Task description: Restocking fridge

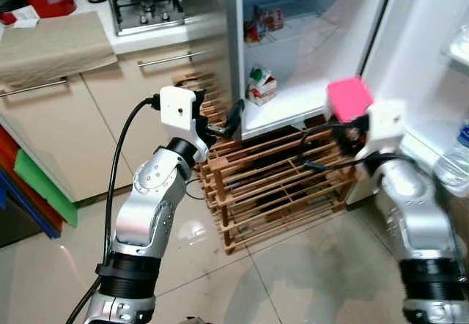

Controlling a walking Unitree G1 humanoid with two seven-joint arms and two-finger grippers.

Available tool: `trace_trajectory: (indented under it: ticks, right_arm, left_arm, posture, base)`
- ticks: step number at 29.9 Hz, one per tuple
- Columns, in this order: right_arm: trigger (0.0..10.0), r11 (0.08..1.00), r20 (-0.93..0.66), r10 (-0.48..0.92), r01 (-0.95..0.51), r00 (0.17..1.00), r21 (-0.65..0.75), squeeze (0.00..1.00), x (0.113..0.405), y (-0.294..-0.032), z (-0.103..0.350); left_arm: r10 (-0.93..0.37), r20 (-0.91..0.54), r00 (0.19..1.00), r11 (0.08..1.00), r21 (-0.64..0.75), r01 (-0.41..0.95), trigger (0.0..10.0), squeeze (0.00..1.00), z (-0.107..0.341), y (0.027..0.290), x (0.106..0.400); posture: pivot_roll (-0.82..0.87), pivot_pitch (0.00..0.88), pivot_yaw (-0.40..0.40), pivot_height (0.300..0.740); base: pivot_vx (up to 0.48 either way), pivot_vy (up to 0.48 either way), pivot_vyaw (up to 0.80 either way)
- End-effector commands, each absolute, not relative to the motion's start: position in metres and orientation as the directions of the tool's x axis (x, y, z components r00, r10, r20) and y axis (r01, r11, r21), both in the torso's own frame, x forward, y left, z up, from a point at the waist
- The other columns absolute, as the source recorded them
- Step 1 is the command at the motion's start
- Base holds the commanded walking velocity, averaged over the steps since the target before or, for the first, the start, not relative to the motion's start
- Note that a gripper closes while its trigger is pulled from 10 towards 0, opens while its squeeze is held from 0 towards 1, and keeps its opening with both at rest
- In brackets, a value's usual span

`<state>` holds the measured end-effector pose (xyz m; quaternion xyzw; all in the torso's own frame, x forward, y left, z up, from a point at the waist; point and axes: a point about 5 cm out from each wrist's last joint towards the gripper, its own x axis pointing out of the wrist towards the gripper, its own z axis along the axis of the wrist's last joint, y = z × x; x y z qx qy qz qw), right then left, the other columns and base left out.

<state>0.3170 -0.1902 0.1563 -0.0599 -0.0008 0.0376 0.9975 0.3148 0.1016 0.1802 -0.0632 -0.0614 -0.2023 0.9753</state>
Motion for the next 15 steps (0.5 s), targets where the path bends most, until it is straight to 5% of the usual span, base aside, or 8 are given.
trace_trajectory:
  ticks: [1, 10, 15]
  right_arm:
    - [10.0, 0.994, 0.041, 0.030, -0.025, 0.999, -0.107, 0.00, 0.315, -0.192, 0.163]
    - [10.0, 0.990, 0.017, -0.005, 0.007, 1.000, -0.138, 0.00, 0.311, -0.194, 0.152]
    - [10.0, 0.986, 0.007, -0.011, 0.012, 1.000, -0.165, 0.00, 0.312, -0.193, 0.149]
  left_arm:
    - [-0.370, 0.134, 0.919, 0.920, -0.087, 0.383, 10.0, 0.00, 0.178, 0.100, 0.318]
    - [-0.357, 0.125, 0.926, 0.925, -0.089, 0.369, 10.0, 0.00, 0.177, 0.096, 0.321]
    - [-0.359, 0.124, 0.925, 0.925, -0.089, 0.370, 10.0, 0.00, 0.176, 0.096, 0.321]
  posture:
    - [-0.14, 0.000, 0.076, 0.740]
    - [-0.14, 0.000, 0.078, 0.740]
    - [-0.14, 0.000, 0.079, 0.740]
  base:
    - [0.352, -0.322, 0.00]
    - [0.382, -0.285, 0.00]
    - [0.391, -0.275, 0.70]
